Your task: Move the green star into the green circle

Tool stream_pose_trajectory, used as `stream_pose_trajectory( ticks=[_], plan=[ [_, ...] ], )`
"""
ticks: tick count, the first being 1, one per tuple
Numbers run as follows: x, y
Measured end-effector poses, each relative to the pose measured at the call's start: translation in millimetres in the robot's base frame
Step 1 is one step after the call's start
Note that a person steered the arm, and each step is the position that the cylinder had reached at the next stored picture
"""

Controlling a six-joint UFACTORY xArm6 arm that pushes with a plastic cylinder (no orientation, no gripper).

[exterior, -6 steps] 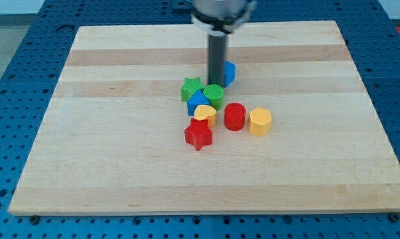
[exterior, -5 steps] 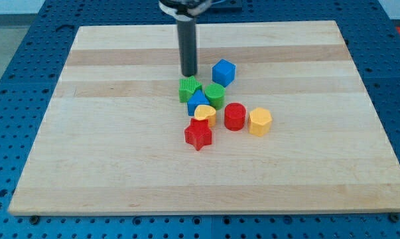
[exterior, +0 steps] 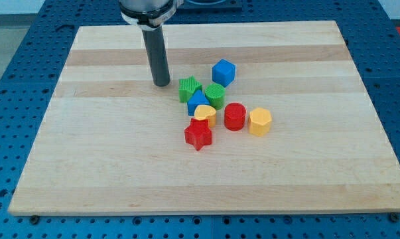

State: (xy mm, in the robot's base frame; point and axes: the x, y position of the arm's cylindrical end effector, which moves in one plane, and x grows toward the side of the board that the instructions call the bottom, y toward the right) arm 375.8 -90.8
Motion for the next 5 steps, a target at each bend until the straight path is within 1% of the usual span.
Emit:
stream_pose_trajectory(
  ticks=[2, 3, 5],
  plan=[
    [20.7, -1.5],
    [22.4, 32.1],
    [25.8, 149.5]
  ],
)
